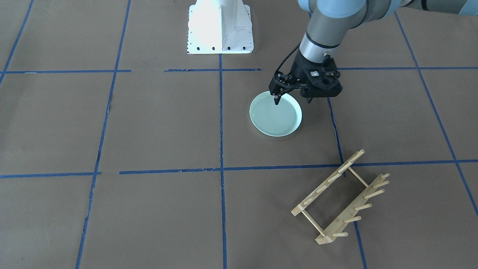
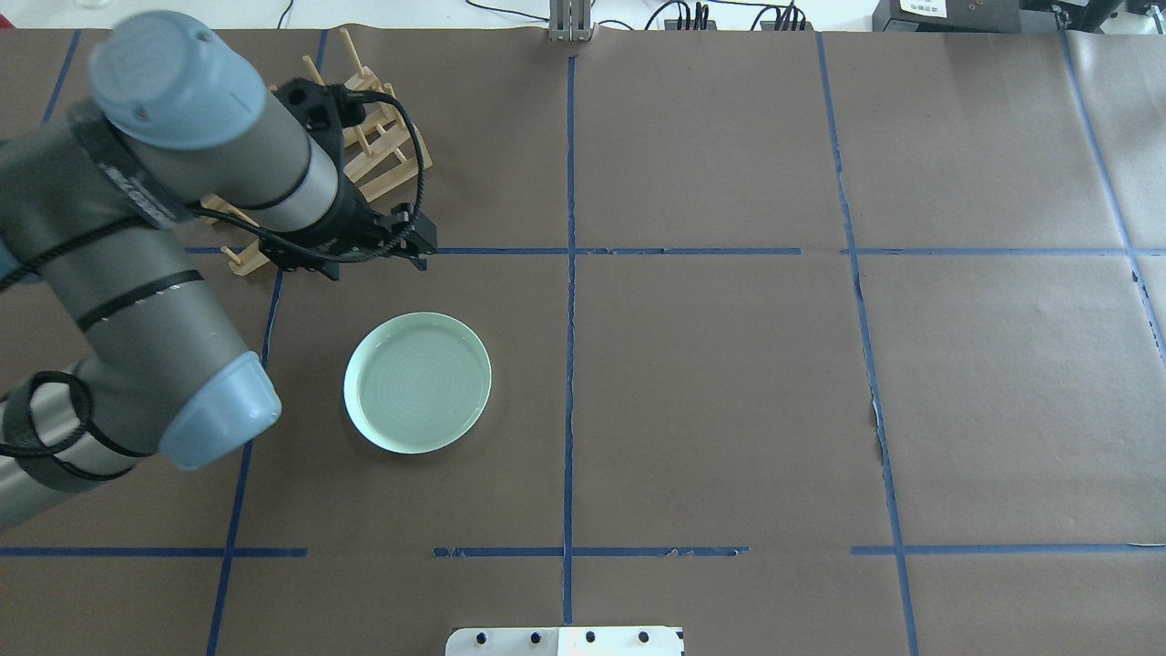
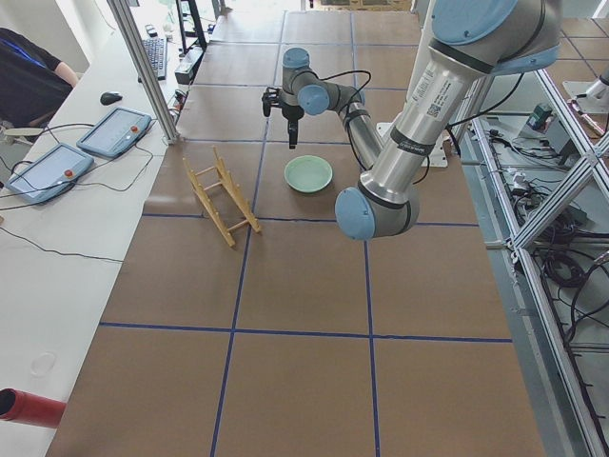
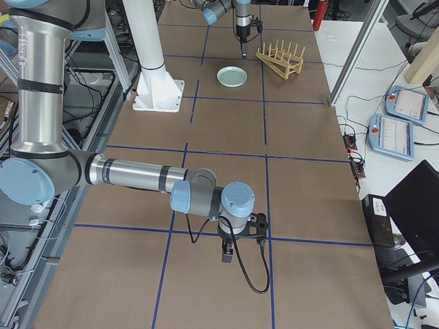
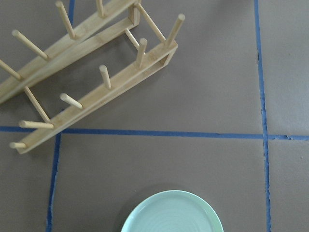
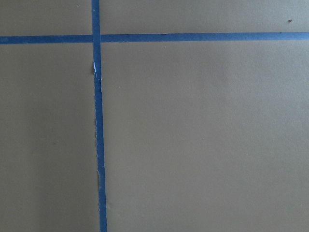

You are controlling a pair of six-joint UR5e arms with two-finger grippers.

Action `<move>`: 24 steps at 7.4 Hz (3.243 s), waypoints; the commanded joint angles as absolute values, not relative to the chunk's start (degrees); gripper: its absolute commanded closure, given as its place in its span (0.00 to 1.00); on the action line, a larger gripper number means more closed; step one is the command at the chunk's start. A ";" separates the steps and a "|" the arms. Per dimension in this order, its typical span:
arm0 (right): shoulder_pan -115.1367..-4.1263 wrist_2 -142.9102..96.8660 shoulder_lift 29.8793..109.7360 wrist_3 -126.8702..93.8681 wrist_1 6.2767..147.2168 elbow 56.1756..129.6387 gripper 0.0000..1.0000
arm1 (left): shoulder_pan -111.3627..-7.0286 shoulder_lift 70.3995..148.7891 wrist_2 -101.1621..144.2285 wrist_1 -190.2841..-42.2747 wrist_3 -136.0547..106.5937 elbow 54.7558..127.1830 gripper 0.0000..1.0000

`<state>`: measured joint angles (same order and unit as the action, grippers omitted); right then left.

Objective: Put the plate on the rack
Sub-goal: 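Move the left gripper down to the rim of the pale green plate, then close the left gripper on the plate rim, then lift the plate with the left gripper and tilt it upright toward the rack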

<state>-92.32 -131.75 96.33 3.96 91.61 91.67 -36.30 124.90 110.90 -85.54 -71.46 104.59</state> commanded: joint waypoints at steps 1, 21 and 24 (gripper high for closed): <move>-92.37 -131.75 96.33 3.96 91.58 91.67 0.00 | -29.04 126.73 103.40 -89.12 -76.54 98.72 0.00; -92.29 -131.75 96.33 3.96 91.58 91.67 0.00 | -25.75 126.74 102.30 -96.68 -76.03 92.55 1.00; -92.29 -131.75 96.33 3.96 91.58 91.67 0.00 | -26.01 126.39 102.22 -93.54 -75.94 96.39 1.00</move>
